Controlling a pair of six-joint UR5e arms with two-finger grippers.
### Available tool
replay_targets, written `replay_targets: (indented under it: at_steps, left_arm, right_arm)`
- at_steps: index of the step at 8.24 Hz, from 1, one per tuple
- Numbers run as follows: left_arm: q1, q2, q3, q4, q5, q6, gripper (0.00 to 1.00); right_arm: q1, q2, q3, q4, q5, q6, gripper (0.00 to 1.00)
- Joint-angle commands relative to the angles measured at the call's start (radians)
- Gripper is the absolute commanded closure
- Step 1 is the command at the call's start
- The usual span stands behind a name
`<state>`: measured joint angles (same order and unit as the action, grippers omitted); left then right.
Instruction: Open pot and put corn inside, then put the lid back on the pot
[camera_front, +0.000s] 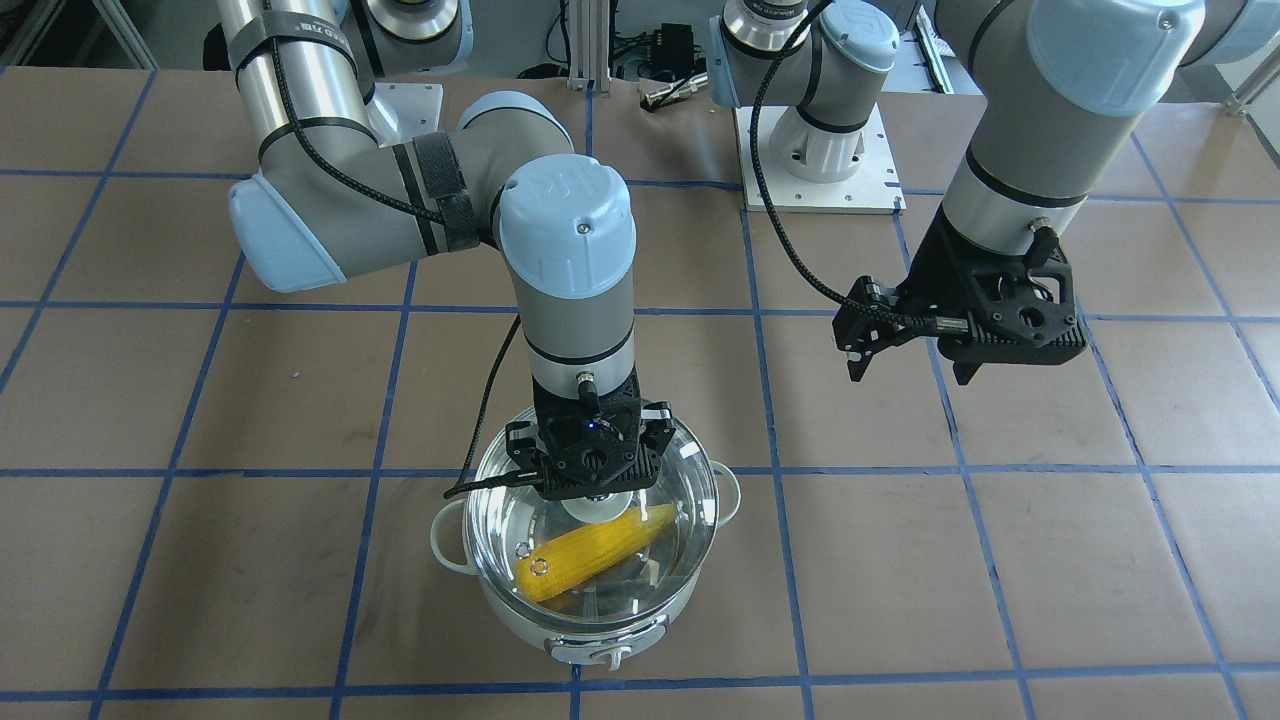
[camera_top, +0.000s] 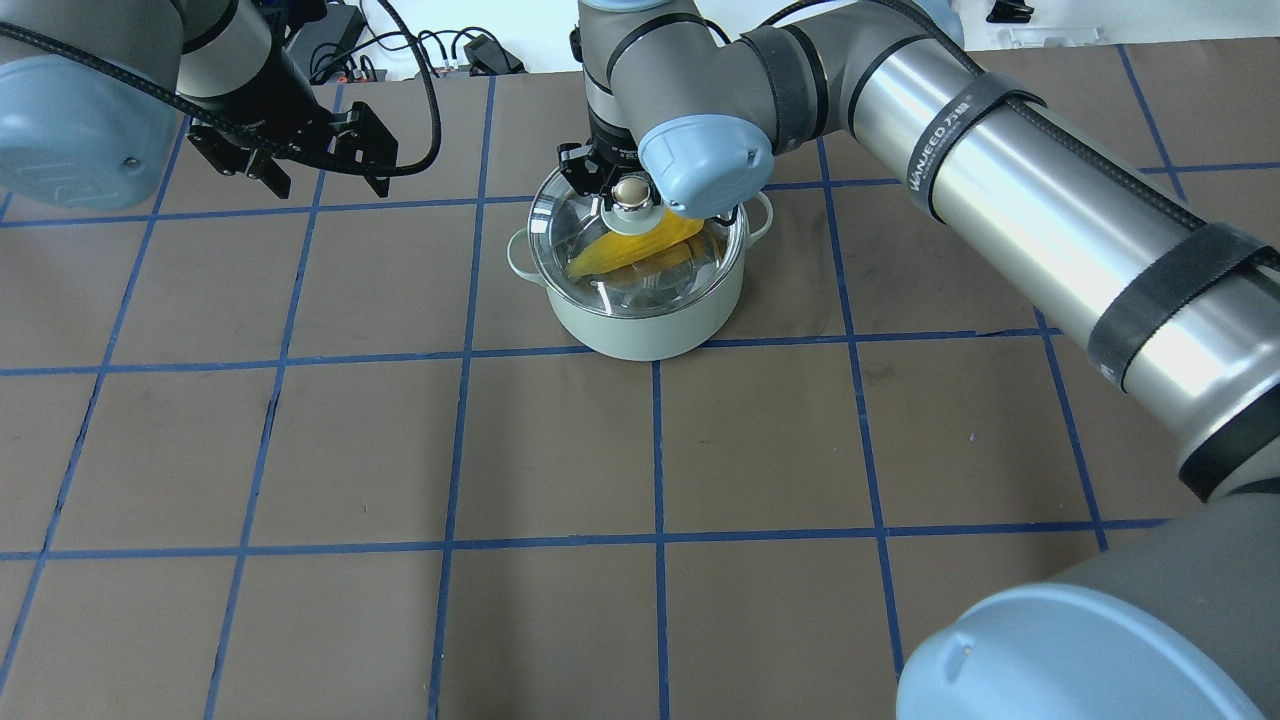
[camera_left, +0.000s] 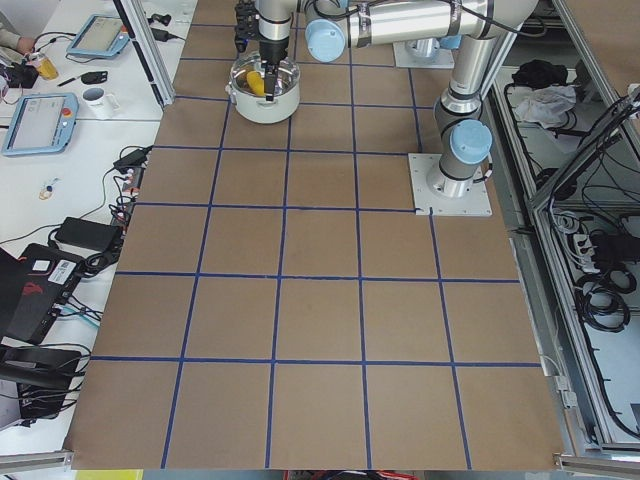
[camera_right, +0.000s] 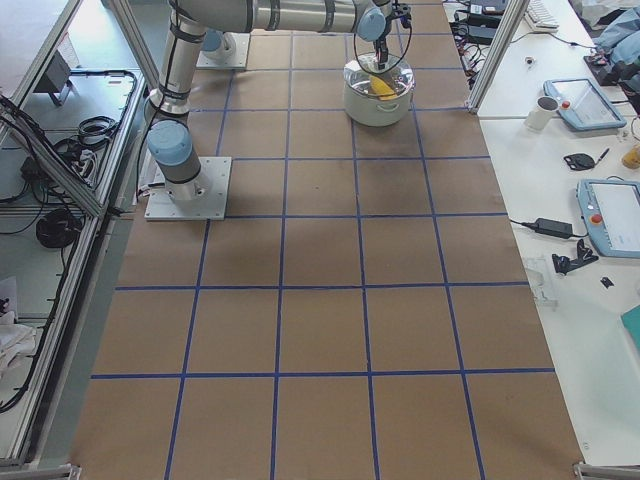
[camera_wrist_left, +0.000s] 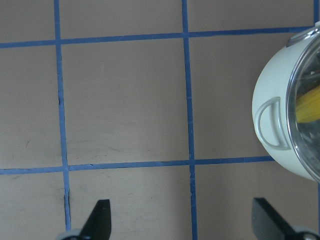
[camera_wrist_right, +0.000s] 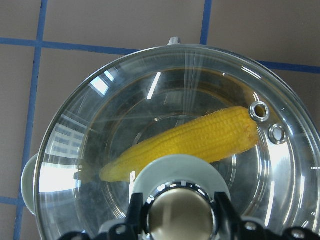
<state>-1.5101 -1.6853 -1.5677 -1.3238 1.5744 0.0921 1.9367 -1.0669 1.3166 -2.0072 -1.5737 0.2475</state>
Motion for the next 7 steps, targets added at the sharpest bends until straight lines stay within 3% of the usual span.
replay_targets:
  at_steps: [1, 7]
  left_arm:
    - [-0.002, -0.004, 0.000, 0.000, -0.007, -0.025, 0.00]
    - [-0.021, 0.021, 0.002, -0.002, -0.007, -0.066, 0.00]
  right_arm:
    - [-0.008, -0.001, 0.016, -0.024, 0.000, -0.025, 0.69]
    - [-0.012, -0.010, 0.016, -0.041, 0.000, -0.027, 0.70]
